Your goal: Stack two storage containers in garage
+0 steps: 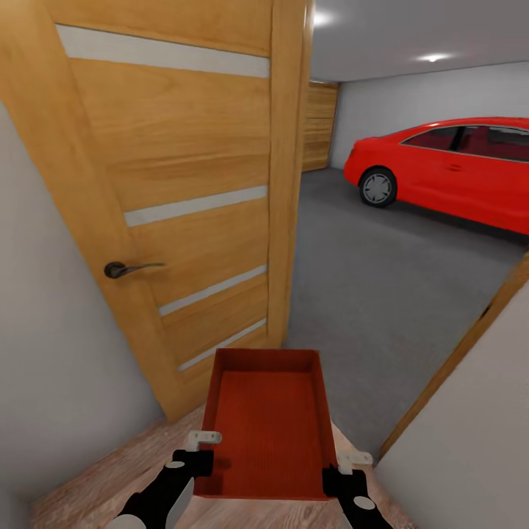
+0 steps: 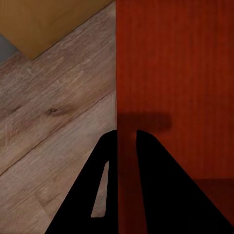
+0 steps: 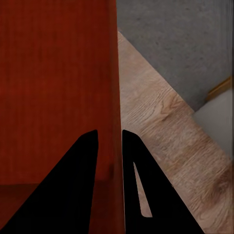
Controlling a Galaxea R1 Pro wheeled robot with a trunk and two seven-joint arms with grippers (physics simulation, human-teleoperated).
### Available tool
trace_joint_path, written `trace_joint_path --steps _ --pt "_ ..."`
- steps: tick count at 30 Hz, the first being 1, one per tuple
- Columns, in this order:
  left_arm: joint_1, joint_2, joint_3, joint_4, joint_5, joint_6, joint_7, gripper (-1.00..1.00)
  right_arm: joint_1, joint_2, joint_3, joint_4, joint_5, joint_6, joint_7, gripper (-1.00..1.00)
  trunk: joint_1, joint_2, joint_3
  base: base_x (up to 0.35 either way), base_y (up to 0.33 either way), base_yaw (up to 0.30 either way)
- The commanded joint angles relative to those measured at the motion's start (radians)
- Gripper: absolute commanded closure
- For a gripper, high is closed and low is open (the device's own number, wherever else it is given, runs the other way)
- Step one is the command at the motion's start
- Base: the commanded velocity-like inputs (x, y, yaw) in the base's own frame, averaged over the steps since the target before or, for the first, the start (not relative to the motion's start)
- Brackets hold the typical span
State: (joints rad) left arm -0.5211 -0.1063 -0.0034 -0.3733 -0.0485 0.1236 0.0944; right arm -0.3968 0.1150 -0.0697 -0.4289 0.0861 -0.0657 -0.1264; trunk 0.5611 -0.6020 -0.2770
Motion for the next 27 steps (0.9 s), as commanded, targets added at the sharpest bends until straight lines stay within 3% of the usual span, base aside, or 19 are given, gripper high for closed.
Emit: trace_joint_path --steps 1,21,27 --pt "0.0 -0.01 -0.01 -0.006 -0.001 0.006 -0.047 1.0 0.0 0.002 -0.01 0.004 0.003 0.009 -0.018 1.0 0.0 -0.001 -0.001 0.0 0.0 -0.185" --pt "0.0 -0.01 -0.01 -0.006 -0.001 0.007 -0.047 1.0 0.0 0.002 -0.01 0.004 0.003 0.009 -0.018 1.0 0.0 -0.001 -0.001 0.003 0.0 -0.168" --pt "0.0 -0.01 -0.01 -0.006 -0.001 0.01 -0.047 1.0 0.0 0.002 -0.01 0.004 0.003 0.009 -0.018 1.0 0.0 -0.001 -0.001 0.236 0.082 -0.017"
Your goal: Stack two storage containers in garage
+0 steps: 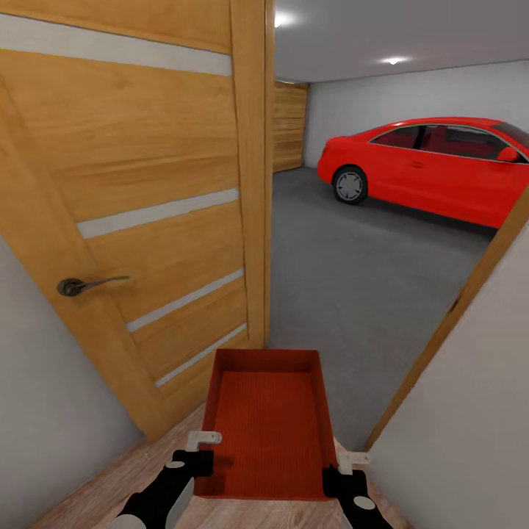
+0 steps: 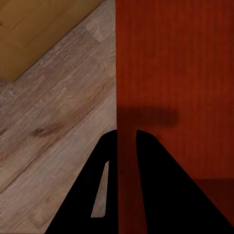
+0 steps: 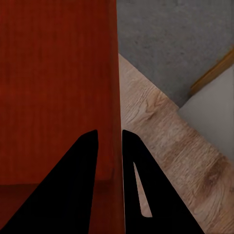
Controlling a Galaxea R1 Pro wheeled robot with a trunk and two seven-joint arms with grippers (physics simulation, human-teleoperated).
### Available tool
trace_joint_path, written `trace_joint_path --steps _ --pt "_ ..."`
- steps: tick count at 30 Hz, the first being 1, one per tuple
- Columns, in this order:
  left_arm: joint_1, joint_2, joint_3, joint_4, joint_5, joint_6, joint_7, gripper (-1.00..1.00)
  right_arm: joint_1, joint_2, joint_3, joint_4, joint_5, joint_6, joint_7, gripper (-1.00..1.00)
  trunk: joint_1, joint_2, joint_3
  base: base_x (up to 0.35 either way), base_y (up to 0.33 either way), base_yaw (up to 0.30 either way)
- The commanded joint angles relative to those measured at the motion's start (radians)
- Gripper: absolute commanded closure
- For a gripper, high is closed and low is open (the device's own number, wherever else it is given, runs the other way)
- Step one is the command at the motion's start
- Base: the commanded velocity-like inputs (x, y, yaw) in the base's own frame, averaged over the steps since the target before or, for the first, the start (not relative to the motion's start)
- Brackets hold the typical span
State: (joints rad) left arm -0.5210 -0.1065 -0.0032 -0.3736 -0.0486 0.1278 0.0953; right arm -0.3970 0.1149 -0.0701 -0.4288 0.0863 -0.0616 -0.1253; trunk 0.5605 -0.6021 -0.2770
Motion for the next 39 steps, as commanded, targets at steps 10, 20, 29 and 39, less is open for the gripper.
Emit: trace_joint_path --steps 10,20,29,39 --pt "-0.001 -0.01 -0.011 -0.005 0.0 0.006 -0.048 1.0 0.0 0.002 -0.01 0.004 0.003 0.005 -0.019 1.0 0.001 -0.001 -0.001 0.307 0.111 -0.001" --pt "-0.001 -0.01 -0.011 -0.005 0.0 0.004 -0.048 1.0 0.0 0.002 -0.01 0.004 0.003 0.005 -0.019 1.0 0.001 -0.001 -0.001 0.141 0.032 -0.001" --pt "-0.001 -0.01 -0.011 -0.005 0.0 0.004 -0.048 1.0 0.0 0.003 -0.01 0.004 0.003 0.005 -0.019 1.0 0.001 -0.001 -0.001 0.005 0.001 -0.079" --pt "-0.001 -0.01 -0.011 -0.005 0.0 0.004 -0.048 1.0 0.0 0.003 -0.01 0.004 0.003 0.005 -0.019 1.0 0.001 -0.001 -0.001 0.0 0.0 -0.126"
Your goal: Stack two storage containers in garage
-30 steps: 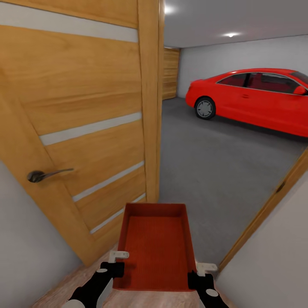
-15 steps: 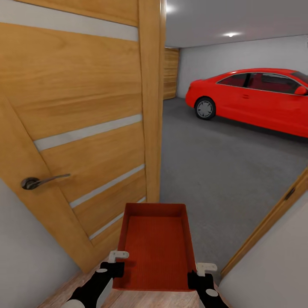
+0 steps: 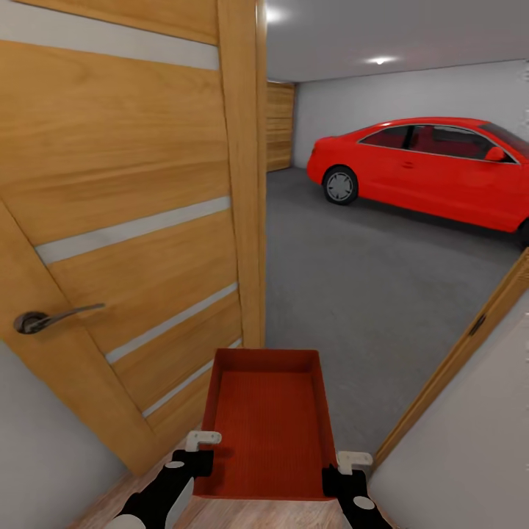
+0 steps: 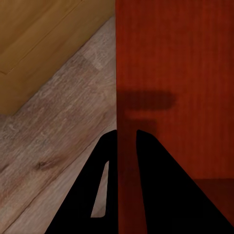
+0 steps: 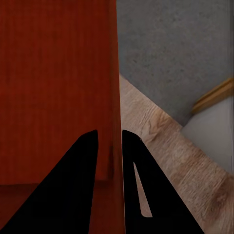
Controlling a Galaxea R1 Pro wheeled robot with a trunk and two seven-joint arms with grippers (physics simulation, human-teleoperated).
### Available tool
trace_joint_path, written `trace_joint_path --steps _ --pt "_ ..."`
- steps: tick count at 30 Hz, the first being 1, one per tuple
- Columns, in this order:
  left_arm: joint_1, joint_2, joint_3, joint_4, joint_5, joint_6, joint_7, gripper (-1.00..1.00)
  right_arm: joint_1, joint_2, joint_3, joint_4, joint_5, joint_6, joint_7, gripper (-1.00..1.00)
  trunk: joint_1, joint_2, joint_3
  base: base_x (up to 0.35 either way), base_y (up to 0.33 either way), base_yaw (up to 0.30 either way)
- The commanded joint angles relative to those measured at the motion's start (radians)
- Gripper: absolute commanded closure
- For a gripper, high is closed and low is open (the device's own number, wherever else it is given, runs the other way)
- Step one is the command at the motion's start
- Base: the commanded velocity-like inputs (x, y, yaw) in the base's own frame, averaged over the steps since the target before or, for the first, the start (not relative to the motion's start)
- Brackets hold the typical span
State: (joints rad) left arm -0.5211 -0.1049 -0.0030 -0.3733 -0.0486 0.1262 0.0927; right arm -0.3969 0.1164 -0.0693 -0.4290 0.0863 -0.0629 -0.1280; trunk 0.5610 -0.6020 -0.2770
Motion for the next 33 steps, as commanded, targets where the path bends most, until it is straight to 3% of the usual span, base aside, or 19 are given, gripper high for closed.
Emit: trace_joint_path --steps 1,33 --pt "0.0 -0.012 -0.011 -0.006 0.0 0.006 -0.045 1.0 0.0 0.002 -0.01 0.004 0.003 0.006 -0.016 1.0 0.0 -0.001 -0.001 0.0 0.0 -0.13" --pt "0.0 -0.012 -0.011 -0.006 0.0 0.006 -0.045 1.0 0.0 0.001 -0.01 0.004 0.003 0.006 -0.016 1.0 0.0 -0.001 -0.001 0.003 0.006 -0.117"
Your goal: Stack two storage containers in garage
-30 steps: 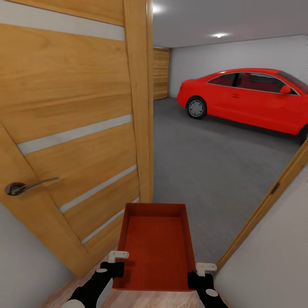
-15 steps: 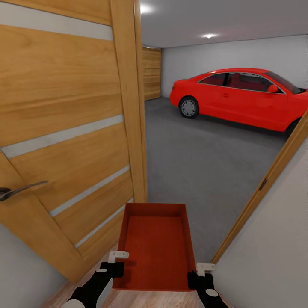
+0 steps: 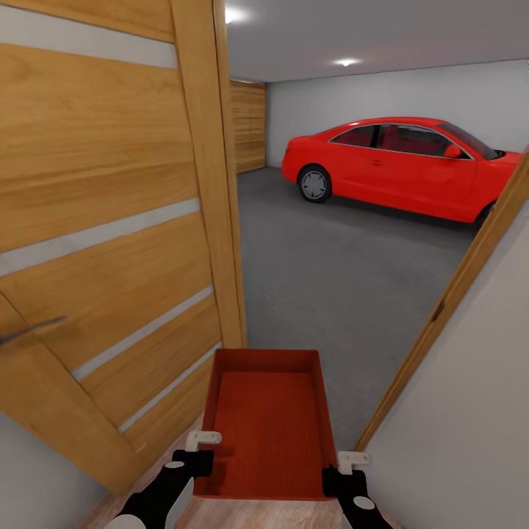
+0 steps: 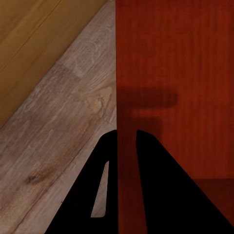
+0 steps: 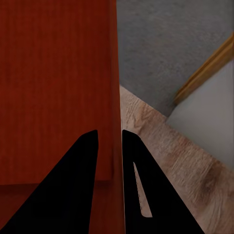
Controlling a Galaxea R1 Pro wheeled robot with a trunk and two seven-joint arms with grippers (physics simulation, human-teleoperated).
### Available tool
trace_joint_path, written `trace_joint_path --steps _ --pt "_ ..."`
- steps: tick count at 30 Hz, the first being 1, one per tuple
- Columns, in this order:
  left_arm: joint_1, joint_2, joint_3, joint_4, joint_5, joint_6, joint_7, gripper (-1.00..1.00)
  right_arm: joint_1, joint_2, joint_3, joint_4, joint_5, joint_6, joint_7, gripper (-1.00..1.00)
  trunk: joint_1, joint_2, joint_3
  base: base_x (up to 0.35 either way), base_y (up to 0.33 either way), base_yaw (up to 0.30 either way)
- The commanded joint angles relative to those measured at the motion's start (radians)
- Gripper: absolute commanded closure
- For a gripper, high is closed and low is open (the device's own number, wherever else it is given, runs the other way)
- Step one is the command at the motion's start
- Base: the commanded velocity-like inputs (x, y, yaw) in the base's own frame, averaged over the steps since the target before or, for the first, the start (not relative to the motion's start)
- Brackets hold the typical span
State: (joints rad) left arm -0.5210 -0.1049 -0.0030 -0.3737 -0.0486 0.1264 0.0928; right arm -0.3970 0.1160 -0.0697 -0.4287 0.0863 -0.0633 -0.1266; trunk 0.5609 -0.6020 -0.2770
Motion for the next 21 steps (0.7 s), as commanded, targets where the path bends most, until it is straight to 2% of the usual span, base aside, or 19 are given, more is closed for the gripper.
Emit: trace_joint_path --steps 1,16,21 --pt "-0.001 -0.012 -0.011 -0.005 0.0 0.006 -0.045 1.0 0.0 0.002 -0.01 0.004 0.003 0.007 -0.018 1.0 0.0 -0.001 -0.001 0.113 0.21 -0.012" --pt "-0.001 -0.012 -0.011 -0.005 0.0 0.007 -0.045 1.0 0.0 0.001 -0.01 0.004 0.003 0.007 -0.018 1.0 0.0 -0.001 -0.001 0.159 0.287 -0.001" --pt "-0.001 -0.012 -0.011 -0.005 0.0 0.006 -0.045 1.0 0.0 0.001 -0.01 0.004 0.003 0.007 -0.018 1.0 0.0 -0.001 -0.001 0.096 0.133 0.0"
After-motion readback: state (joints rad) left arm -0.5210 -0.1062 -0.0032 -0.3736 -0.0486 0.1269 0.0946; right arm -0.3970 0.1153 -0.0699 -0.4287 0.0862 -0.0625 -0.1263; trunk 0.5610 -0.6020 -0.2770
